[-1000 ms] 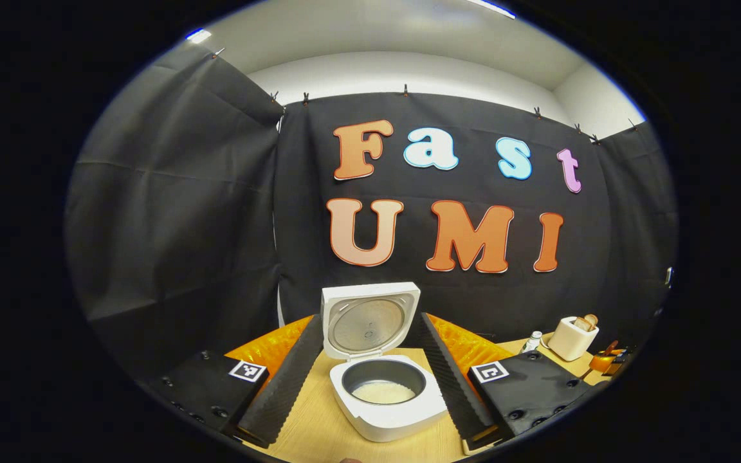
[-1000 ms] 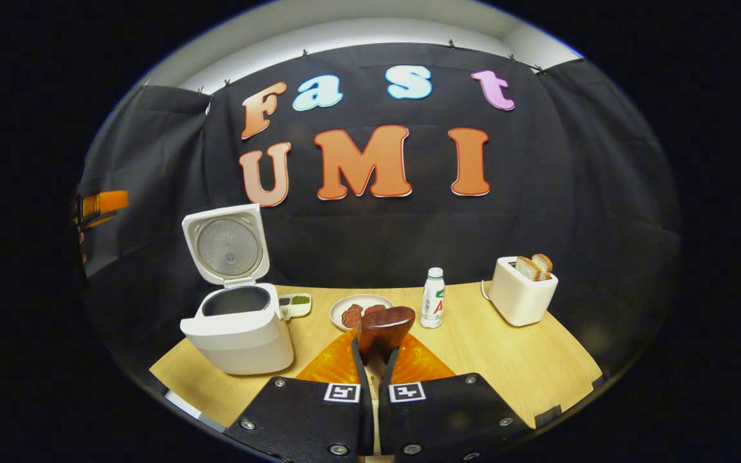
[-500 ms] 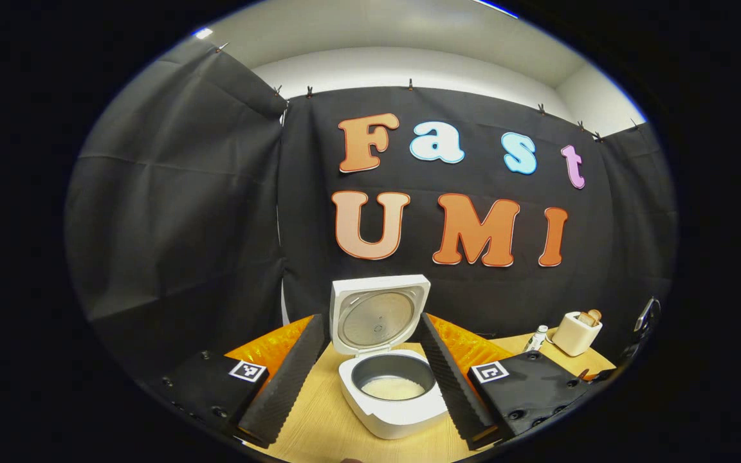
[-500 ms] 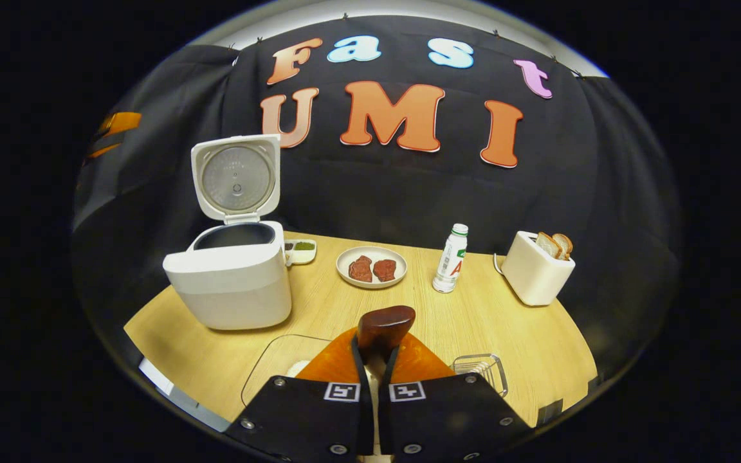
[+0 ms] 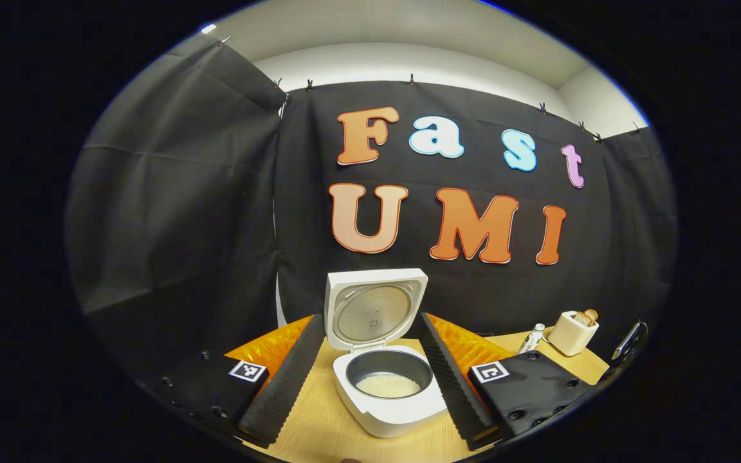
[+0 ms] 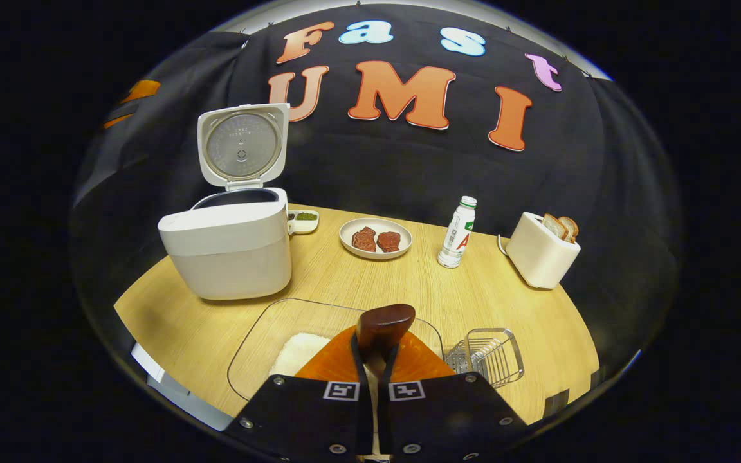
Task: Close the left gripper, press the button to open the rice cooker; take a wooden spoon from the chopstick holder with the right hand, scoop a spoonful of rice and pour it into the rice cooker, then put the wooden spoon back into the chopstick holder.
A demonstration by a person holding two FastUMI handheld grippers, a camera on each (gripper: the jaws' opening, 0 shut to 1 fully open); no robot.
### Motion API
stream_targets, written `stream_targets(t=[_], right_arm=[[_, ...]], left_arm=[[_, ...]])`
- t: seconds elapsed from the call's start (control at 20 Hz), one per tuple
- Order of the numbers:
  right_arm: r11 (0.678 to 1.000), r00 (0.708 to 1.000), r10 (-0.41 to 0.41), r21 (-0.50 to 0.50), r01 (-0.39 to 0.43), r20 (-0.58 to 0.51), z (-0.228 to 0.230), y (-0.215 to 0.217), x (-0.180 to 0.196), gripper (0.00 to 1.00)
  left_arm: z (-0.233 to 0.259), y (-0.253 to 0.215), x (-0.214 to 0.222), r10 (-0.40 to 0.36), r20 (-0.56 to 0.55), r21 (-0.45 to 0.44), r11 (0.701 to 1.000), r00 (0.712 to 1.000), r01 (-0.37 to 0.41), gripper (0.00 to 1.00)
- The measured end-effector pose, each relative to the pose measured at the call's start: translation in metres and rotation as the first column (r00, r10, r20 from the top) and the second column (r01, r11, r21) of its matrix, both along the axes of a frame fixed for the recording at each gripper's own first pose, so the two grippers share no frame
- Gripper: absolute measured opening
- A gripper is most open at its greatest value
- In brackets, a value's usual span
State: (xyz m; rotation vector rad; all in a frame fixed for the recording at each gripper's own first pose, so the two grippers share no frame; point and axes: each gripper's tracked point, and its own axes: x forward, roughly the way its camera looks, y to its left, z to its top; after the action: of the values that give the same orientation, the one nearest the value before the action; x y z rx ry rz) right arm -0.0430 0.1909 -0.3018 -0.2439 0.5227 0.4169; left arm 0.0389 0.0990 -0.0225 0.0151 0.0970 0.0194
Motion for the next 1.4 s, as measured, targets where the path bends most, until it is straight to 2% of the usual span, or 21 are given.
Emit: stream_targets(t=[0.25,0.4,0.7,0.8,1.0,1.25,1.4], right_arm=[[0.977,0.993,-0.051,0.2,0.073,-0.109,-0.005,0.009,-0.009,0.02],[0.943,0.981,-0.074,0.308,0.127,-0.179,-0.007,0.017,-0.01,0.02],[0.878,0.955,-0.077,0.434,0.201,-0.285,-0.014,0.041,-0.012,0.02],[0.839,0.935,-0.122,0.469,0.276,-0.332,-0.02,0.035,-0.003,0.02],[0.726,0.869,-0.191,0.53,0.438,-0.458,-0.033,0.019,0.005,0.02],[0.624,0.815,-0.196,0.571,0.533,-0.546,-0.04,0.007,0.005,0.02],[0.568,0.796,-0.188,0.598,0.566,-0.575,-0.038,0.001,0.005,0.02]], left_arm=[[0.001,0.002,-0.002,0.007,0.004,0.015,1.0,1.0,-0.007,1.0],[0.001,0.003,-0.002,0.008,0.003,0.013,1.0,1.0,-0.008,1.0],[-0.002,0.003,-0.002,0.011,-0.005,0.026,1.0,1.0,-0.01,1.0],[-0.002,0.002,-0.002,0.009,-0.007,0.023,1.0,1.0,-0.008,1.0],[-0.003,0.001,-0.002,0.008,-0.009,0.026,1.0,1.0,-0.008,1.0],[-0.001,-0.002,-0.004,0.006,-0.008,0.032,0.999,1.0,-0.006,1.0],[0.0,-0.004,-0.007,0.006,-0.007,0.039,0.999,1.0,-0.006,1.0]])
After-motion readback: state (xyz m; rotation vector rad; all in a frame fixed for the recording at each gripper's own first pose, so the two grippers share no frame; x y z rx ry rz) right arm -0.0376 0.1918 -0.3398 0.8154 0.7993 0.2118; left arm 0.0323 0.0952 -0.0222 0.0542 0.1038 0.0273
